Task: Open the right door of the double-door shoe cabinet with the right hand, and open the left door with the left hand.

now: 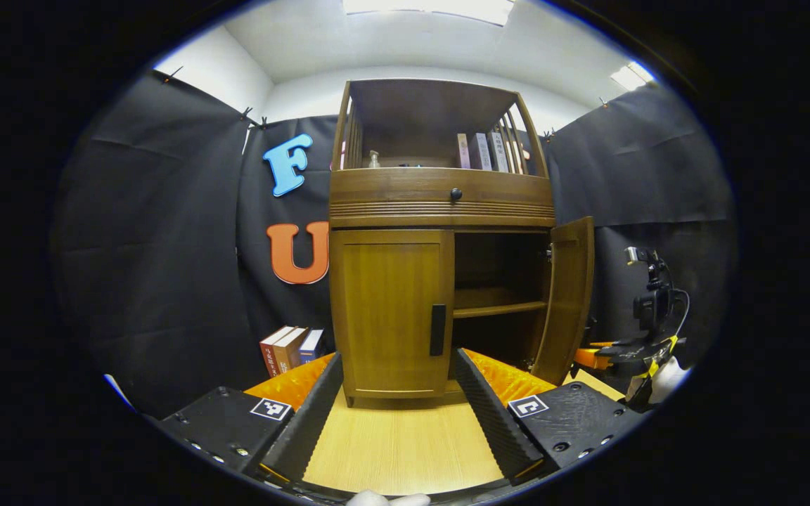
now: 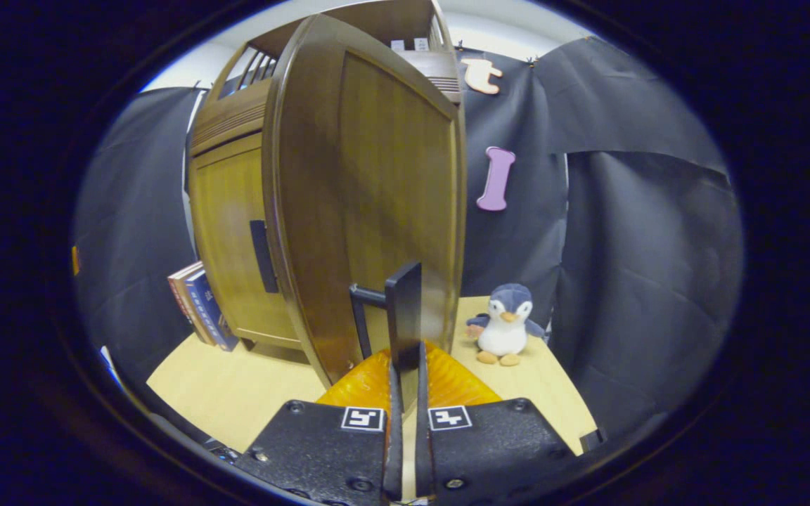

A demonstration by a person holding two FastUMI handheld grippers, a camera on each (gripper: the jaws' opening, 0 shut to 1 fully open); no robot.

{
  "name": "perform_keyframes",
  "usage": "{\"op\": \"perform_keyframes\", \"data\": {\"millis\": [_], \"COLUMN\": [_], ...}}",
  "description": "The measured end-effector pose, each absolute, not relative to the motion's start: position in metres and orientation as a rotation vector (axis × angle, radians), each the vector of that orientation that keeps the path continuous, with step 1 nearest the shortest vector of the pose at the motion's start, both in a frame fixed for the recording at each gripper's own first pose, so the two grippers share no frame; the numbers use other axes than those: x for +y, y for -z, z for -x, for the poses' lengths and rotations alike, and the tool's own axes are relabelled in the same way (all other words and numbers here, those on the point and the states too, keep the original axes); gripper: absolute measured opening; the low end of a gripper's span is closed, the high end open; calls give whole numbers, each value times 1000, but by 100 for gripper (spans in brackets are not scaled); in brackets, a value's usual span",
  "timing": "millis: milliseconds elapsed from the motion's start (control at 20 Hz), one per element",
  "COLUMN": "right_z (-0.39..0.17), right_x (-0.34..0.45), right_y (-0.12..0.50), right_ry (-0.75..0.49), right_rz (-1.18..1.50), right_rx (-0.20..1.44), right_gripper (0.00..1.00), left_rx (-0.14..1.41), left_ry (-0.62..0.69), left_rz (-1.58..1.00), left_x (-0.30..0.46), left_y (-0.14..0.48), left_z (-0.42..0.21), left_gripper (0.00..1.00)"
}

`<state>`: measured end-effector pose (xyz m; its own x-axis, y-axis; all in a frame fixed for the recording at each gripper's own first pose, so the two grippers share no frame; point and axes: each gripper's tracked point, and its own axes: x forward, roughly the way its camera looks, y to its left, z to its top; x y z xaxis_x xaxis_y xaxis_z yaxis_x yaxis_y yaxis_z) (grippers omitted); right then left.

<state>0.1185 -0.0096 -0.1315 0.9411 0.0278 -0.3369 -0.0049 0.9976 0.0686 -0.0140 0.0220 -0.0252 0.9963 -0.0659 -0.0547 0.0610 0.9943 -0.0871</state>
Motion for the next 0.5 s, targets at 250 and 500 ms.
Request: {"op": "perform_keyframes", "data": {"millis": [250, 500], "right_z": [-112, -116], "right_x": [-51, -89], "right_y": [133, 135], "right_ry": [42, 50], "right_rz": [-81, -150], "right_rx": [356, 359], "right_gripper": [4, 4], "left_rx": [68, 69], "left_ry": [119, 137], "left_rz": [99, 83], "left_x": [2, -18], "left_y": [30, 30], "left_z": [8, -5], "left_gripper": [96, 96]}}
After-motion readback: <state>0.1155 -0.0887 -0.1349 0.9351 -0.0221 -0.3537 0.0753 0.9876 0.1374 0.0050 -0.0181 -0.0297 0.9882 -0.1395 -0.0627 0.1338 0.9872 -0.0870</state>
